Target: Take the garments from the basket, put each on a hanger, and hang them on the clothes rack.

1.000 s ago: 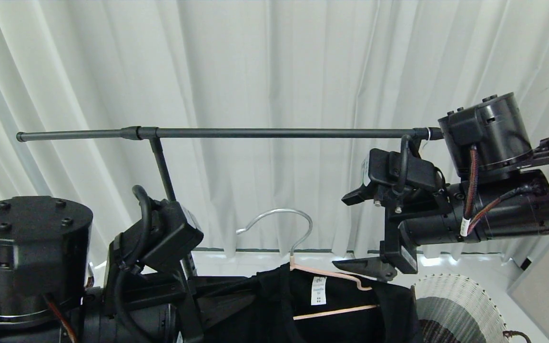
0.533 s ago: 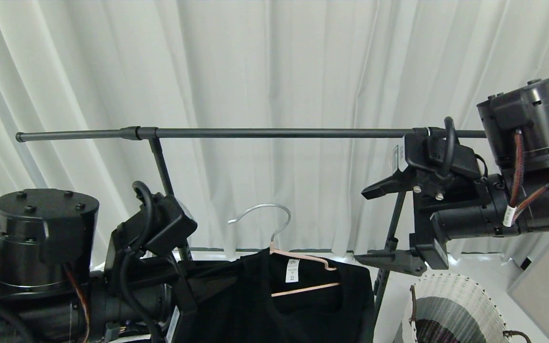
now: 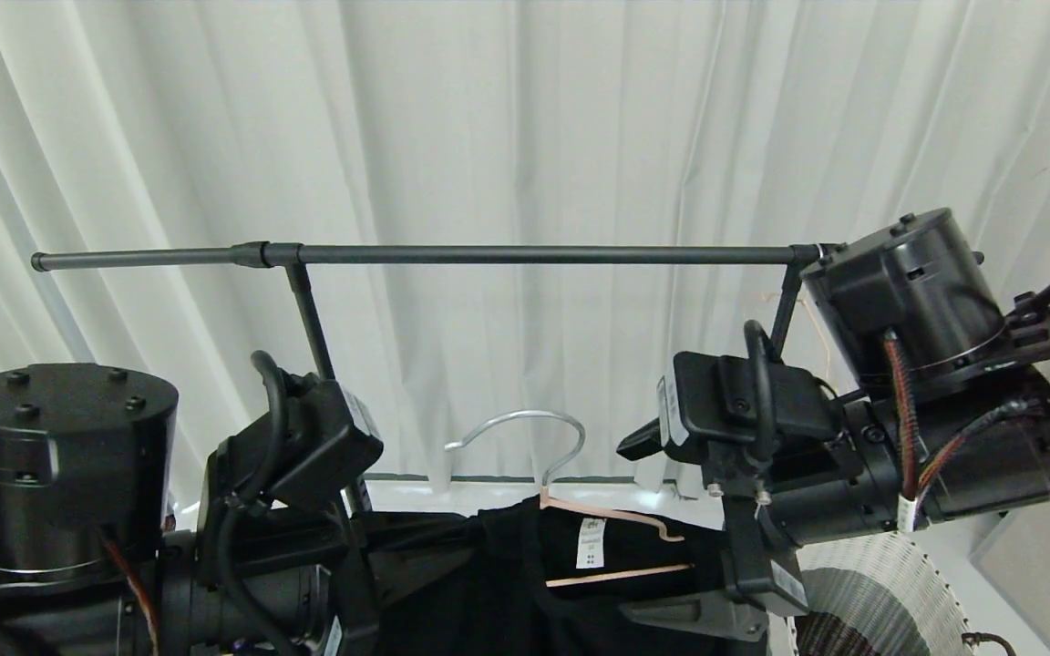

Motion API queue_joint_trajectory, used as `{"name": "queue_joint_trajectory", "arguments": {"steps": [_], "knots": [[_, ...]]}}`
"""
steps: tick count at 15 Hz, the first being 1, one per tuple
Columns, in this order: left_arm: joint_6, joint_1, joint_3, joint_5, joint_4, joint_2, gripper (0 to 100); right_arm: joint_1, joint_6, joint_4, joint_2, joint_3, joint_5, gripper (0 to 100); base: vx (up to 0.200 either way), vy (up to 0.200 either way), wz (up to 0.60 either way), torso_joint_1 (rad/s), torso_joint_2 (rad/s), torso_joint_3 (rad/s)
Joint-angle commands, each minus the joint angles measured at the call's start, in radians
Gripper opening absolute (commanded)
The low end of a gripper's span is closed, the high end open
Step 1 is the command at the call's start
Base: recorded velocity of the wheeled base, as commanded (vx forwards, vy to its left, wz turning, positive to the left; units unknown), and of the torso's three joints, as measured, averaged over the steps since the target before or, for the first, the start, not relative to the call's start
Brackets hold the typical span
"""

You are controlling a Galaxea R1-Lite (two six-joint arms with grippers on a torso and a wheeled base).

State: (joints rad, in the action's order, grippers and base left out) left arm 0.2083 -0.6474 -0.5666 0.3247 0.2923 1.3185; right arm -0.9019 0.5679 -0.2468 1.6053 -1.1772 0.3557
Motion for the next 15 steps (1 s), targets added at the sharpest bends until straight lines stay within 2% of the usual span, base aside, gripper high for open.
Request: {"name": "queue_joint_trajectory", "arguments": {"steps": [1,10,11,15], "knots": [[0.000,-0.026,-0.003,0.001,0.001,-0.022,0,0.008,-0.002,-0.002,0.035,0.013,0.005,100,0.000,0.000,0.00,0.000,0.00,0.000],[-0.003,-0.069,-0.009,-0.001,0.001,-0.039,0,0.017,-0.005,0.001,0.074,0.014,0.003,100,0.000,0.000,0.00,0.000,0.00,0.000],[-0.003,-0.072,-0.010,-0.001,0.001,-0.038,0,0.017,-0.005,0.003,0.076,0.014,0.003,0,0.000,0.000,0.00,0.000,0.00,0.000],[-0.007,-0.074,-0.010,-0.001,0.028,-0.035,0,0.017,-0.008,0.008,0.077,0.011,-0.003,0,0.000,0.000,0.00,0.000,0.00,0.000]]}}
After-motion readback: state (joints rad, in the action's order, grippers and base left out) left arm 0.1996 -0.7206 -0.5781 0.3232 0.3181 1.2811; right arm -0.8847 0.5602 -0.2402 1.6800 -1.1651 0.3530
